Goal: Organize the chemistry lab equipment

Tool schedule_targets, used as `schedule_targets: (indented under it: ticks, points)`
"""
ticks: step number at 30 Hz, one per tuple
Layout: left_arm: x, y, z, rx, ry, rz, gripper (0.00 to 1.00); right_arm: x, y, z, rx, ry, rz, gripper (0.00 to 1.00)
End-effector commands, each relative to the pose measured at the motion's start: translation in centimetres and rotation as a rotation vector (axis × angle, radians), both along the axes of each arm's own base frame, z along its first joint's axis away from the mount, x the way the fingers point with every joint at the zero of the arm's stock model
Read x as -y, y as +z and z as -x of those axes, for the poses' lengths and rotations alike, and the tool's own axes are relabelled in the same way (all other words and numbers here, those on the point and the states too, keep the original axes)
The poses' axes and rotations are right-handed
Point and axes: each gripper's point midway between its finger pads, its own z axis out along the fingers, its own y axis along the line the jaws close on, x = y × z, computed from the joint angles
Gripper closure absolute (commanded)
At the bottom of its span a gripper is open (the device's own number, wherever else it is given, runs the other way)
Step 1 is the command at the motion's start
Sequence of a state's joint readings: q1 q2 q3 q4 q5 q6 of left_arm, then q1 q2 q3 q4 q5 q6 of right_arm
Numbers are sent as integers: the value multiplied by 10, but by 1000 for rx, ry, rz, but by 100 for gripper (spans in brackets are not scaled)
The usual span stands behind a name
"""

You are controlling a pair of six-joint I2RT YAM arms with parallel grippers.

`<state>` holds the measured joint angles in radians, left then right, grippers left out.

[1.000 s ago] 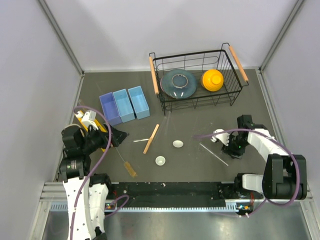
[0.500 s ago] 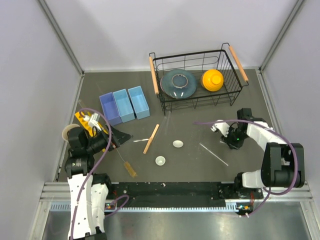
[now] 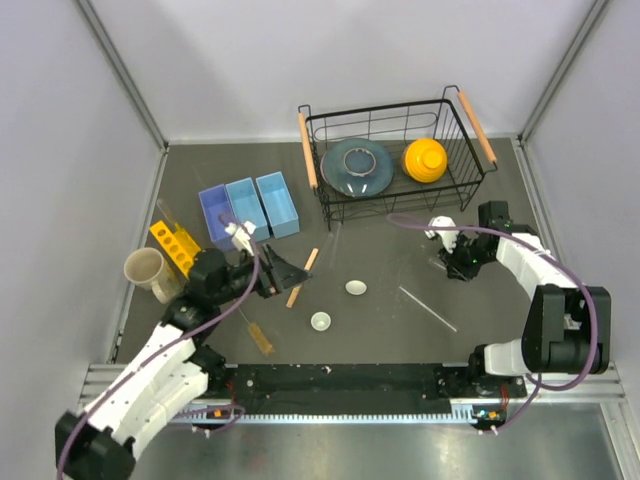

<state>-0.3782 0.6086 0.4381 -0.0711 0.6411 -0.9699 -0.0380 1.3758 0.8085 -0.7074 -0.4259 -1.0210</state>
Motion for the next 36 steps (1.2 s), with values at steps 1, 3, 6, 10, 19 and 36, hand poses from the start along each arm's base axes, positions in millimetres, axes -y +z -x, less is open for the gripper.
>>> schedule_targets:
  ticks: [1,3,6,10,19,36]
  points:
    - [33,28,-39,101,81,77,11,-21,35,-11,57,-8,-132,75]
    - [57,30,-44,93,45,92,11,-27,45,-8,49,-13,-167,75]
    - [89,27,-56,62,22,107,11,-42,59,1,17,-1,-258,75]
    - [128,38,-68,64,-30,167,12,-69,83,16,7,50,-380,75]
    - [187,27,-80,-17,-101,179,19,-120,122,52,-20,187,-573,75]
    - [216,18,-59,-52,-181,109,34,-138,142,58,-57,225,-679,75]
